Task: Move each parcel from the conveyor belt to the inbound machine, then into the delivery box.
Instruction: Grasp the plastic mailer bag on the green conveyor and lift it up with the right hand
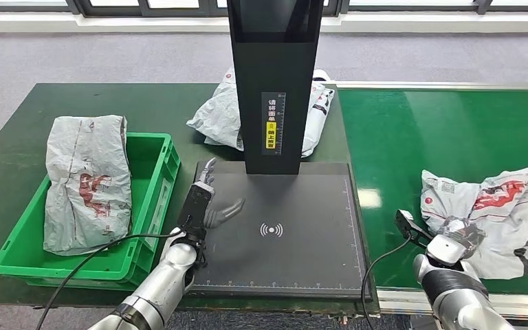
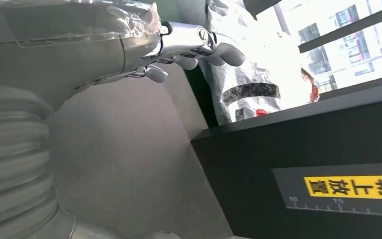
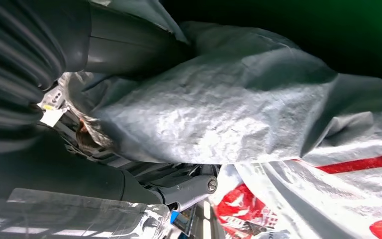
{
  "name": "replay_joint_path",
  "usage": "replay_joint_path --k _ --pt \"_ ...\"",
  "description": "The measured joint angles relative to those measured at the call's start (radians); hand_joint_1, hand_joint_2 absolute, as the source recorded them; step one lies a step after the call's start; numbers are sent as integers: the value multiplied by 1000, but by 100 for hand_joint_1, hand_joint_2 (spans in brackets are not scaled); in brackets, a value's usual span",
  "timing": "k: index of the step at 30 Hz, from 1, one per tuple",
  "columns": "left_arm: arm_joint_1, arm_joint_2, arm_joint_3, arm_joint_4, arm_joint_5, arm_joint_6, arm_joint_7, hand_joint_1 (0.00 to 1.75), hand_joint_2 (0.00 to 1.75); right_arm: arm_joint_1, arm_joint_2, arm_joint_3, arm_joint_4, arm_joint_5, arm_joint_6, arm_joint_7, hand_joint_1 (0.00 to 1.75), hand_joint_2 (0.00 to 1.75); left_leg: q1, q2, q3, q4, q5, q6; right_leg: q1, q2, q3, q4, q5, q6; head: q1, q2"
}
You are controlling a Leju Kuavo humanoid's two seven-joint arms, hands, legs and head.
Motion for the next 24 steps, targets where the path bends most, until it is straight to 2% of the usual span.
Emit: replay_joint_path --k 4,11,12,14,15,17,18,20,22,24 --pt "8 0 9 -13 -15 1 16 0 175 1 0 -3 0 5 -71 -39 175 175 0 0 0 0 0 0 0 0 0 0 0 0 0 0" --pt "14 0 22 -35 -23 7 26 0 175 2 2 -6 0 6 -140 -76 175 175 0 0 -1 0 0 0 0 0 0 0 0 0 0 0" --pt "17 0 24 -40 -28 13 29 0 175 3 5 -8 -2 2 -185 -115 175 175 0 0 -1 0 0 0 0 0 0 1 0 0 0 0" --pt "29 2 34 -55 -47 31 33 0 175 8 24 -14 -21 -24 -314 -243 175 175 0 2 -2 0 0 0 0 2 -1 1 0 0 0 0" --pt "38 3 40 -68 -63 40 31 0 175 16 43 -20 -52 -51 -373 -334 175 175 0 3 -2 0 0 0 0 3 -1 2 1 0 0 0" --pt "61 6 49 -99 -95 50 24 0 175 46 98 -29 -162 -146 -429 -529 175 175 0 5 -1 0 0 0 2 5 -3 2 1 0 0 0" --pt "72 7 53 -117 -109 52 21 0 175 69 132 -28 -236 -216 -432 -619 175 175 0 5 -1 0 0 0 2 6 -4 2 1 0 0 0" --pt "90 6 59 -147 -129 49 16 0 175 127 193 -1 -387 -363 -414 -732 175 175 1 3 -1 -1 1 -1 3 3 -4 2 0 -1 0 0" --pt "102 2 62 -173 -142 40 11 0 175 194 240 59 -537 -464 -390 -781 175 175 1 -3 -3 -2 2 -2 3 -3 -5 3 -2 -3 0 0" --pt "109 -4 63 -194 -149 30 8 0 175 249 275 139 -671 -503 -349 -794 175 175 2 -6 -4 -2 2 -4 3 -5 -5 3 -2 -4 0 0"
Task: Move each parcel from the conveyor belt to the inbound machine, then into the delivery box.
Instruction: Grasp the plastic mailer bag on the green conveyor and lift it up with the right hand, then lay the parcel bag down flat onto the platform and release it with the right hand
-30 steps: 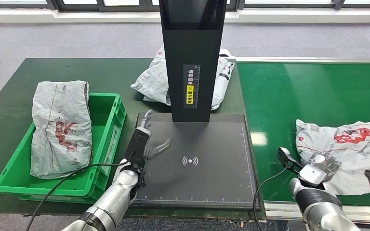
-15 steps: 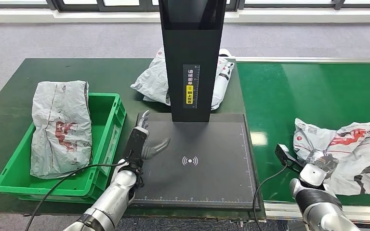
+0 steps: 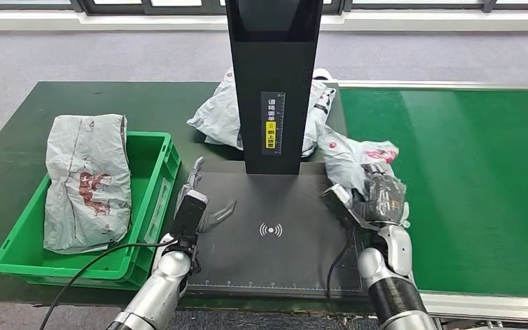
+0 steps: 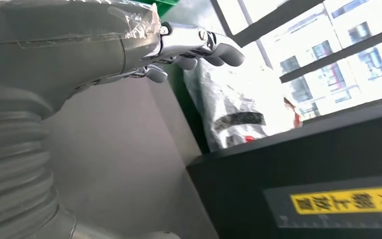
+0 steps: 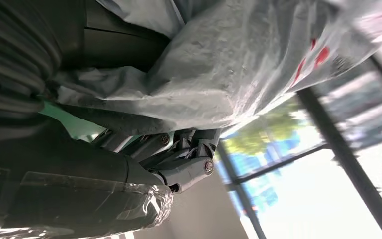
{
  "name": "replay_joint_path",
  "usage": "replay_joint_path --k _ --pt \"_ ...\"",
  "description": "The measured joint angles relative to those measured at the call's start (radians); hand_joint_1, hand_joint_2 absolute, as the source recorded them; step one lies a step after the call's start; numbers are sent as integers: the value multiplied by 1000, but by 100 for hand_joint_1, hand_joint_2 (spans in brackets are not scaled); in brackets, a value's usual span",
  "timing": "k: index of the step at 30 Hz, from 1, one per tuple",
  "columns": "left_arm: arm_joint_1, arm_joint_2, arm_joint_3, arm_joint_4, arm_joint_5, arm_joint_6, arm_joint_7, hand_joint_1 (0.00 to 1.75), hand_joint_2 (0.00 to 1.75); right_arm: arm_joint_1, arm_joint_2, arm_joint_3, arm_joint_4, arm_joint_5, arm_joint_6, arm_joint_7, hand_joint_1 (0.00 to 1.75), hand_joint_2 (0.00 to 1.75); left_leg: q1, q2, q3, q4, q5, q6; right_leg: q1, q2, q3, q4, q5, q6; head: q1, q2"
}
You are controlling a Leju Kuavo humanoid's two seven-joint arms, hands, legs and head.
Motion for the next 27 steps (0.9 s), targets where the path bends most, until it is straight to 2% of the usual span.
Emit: replay_joint_path --k 3,6,14,15,18,19,23,27 --pt "-4 -10 -2 -22 -3 -7 -1 0 175 41 33 115 -134 -8 85 43 175 175 1 4 0 0 -1 -1 0 4 -2 0 0 0 0 0" --pt "-18 -19 -11 -34 10 -10 -6 0 175 51 46 201 -202 -31 144 61 175 175 1 5 0 0 0 0 -1 5 -2 0 1 1 0 0" --pt "-56 -22 -32 -36 53 -22 -22 0 175 54 49 311 -268 -102 283 27 175 175 0 7 0 1 0 0 -2 7 -2 0 3 1 0 0" --pt "-60 -22 -36 -35 56 -25 -24 0 175 54 49 323 -269 -110 309 25 141 175 0 7 0 1 0 0 -2 7 -2 0 3 1 0 0" --pt "-74 -25 -47 -29 61 -37 -28 0 175 50 49 363 -259 -126 385 34 10 175 0 7 0 1 0 0 -2 7 -2 0 3 1 0 0" --pt "-79 -27 -49 -26 64 -40 -29 0 175 46 49 377 -248 -126 411 44 0 175 0 7 0 1 0 0 -2 7 -2 0 3 1 0 0" --pt "-105 -32 -60 -12 84 -42 -40 0 175 21 46 432 -167 -126 489 76 0 175 0 6 0 1 0 0 -2 7 -2 0 3 1 0 0" --pt "-121 -33 -62 -2 107 -36 -51 0 175 -9 45 467 -94 -156 523 62 0 175 0 7 0 2 0 0 -2 7 -2 0 3 1 0 0"
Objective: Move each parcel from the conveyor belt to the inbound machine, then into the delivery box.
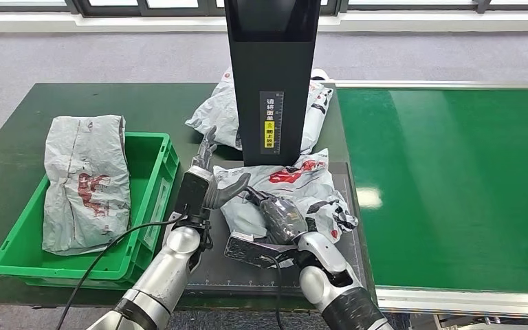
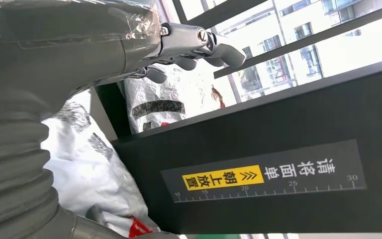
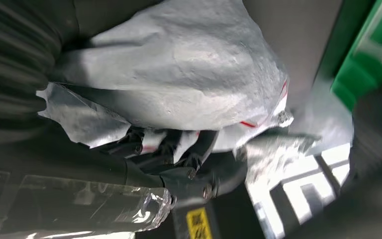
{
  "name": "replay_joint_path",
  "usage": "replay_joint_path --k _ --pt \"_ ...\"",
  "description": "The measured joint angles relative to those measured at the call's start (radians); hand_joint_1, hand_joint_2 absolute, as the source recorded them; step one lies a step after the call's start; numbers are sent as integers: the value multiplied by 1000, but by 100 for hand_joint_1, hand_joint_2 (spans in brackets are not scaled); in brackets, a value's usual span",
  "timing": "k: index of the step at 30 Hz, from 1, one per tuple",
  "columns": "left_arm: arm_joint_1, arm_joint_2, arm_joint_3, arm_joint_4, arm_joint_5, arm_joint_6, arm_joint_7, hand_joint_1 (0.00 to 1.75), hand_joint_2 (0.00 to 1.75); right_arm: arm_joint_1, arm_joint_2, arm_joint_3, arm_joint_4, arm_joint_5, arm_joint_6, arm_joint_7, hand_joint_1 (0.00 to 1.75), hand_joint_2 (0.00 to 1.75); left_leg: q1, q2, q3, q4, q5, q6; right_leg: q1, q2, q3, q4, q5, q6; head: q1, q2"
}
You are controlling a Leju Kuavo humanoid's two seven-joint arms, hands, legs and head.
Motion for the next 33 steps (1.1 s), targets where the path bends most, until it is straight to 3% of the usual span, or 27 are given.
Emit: replay_joint_path --k 8,11,14,18,24,28,33 --pt "-5 0 0 10 16 13 -4 0 175 -27 -1 22 47 -24 -8 -9 0 175 0 0 0 0 0 0 0 0 0 0 0 0 0 0" --pt "-5 0 0 13 31 24 -9 0 175 -27 -1 21 48 -55 -65 -20 0 175 0 0 0 0 0 0 0 0 0 0 0 0 0 0" --pt "-4 0 0 17 35 33 -9 0 175 -21 -1 6 32 -80 -186 -43 0 175 0 0 0 0 0 0 0 0 0 0 0 0 0 0" --pt "-1 0 -1 26 30 40 4 0 175 12 0 -49 -36 -185 -401 -155 0 175 0 0 0 1 0 0 0 0 0 0 0 0 0 0" --pt "-1 -4 -10 58 10 51 26 0 175 83 3 -143 -137 -422 -578 -385 0 175 0 0 0 1 0 0 0 0 0 -1 0 0 0 0" --pt "-2 -6 -24 81 -11 40 12 0 175 115 11 -201 -189 -532 -622 -493 0 175 -1 0 0 1 0 1 0 0 0 -1 0 0 0 0" --pt "-8 -6 -59 102 -68 28 31 0 175 138 27 -253 -231 -571 -627 -547 0 175 -1 0 0 1 0 1 0 0 0 -1 0 0 0 0"
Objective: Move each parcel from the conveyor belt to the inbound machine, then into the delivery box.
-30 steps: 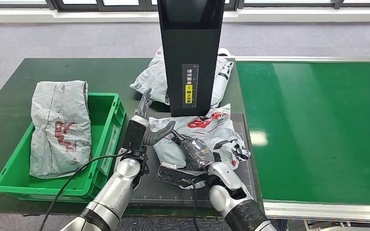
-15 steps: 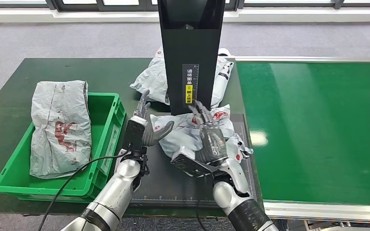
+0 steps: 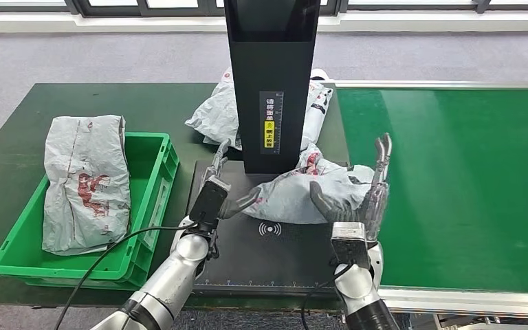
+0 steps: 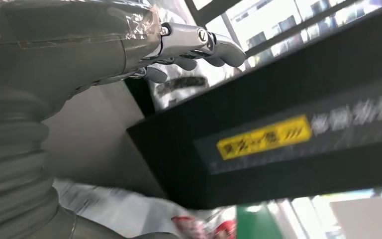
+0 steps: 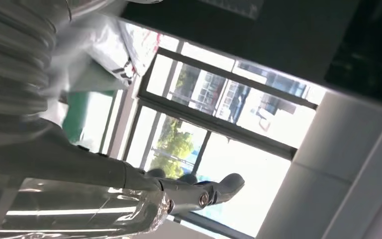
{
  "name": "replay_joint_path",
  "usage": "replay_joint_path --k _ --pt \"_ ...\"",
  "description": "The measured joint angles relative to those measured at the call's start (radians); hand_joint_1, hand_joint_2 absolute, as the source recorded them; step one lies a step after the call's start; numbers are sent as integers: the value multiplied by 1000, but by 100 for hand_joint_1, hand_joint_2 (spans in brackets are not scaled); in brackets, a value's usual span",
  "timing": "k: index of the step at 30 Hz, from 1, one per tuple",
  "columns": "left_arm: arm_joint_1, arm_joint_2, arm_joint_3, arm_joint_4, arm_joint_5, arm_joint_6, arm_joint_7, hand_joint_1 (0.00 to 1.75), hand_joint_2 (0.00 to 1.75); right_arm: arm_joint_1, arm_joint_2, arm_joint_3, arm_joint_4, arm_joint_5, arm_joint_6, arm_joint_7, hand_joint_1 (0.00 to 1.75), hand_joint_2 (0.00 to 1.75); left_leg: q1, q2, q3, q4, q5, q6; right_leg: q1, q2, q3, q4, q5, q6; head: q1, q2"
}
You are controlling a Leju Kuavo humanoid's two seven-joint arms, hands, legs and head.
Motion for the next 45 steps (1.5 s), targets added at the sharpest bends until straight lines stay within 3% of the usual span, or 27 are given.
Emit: replay_joint_path --k 14,20,22,25,28,37,40,43,45 --pt "-13 1 -50 54 -53 4 29 0 175 6 10 -46 -13 -7 0 -2 0 175 0 0 0 0 0 0 0 0 0 0 0 0 0 0" --pt "-26 1 -78 89 -113 -41 45 0 175 4 11 -51 -10 20 18 53 0 175 0 0 0 0 0 0 0 0 0 0 0 0 0 0" --pt "-26 1 -81 94 -110 -55 35 0 175 0 11 -51 -3 7 58 80 0 175 0 0 0 0 0 0 0 0 0 0 0 0 0 0" --pt "-27 3 -81 96 -89 -70 28 0 175 -14 9 -52 25 -43 201 167 0 175 0 0 0 0 0 0 0 0 0 0 0 0 0 0" --pt "-27 5 -81 93 -62 -106 16 0 175 -31 6 -52 65 -76 280 186 0 175 0 0 0 0 0 0 0 0 0 0 0 0 0 0" --pt "-14 8 -84 64 13 -259 -23 0 175 -63 0 -60 130 -67 248 155 0 175 0 0 0 0 0 0 0 0 0 0 0 0 0 0" --pt "-9 8 -121 75 -81 -233 20 0 175 -71 -2 -68 135 -52 237 157 0 175 0 0 0 0 0 0 0 -1 0 0 0 0 0 0" --pt "-16 6 -198 142 -272 -119 115 13 175 -71 -2 -78 135 -29 231 162 0 175 0 0 0 0 0 0 0 0 0 0 0 0 0 0" --pt "-25 1 -249 187 -386 -70 181 85 175 -72 -1 -84 135 -16 231 166 0 175 0 0 0 0 0 0 0 0 0 0 0 0 0 0"
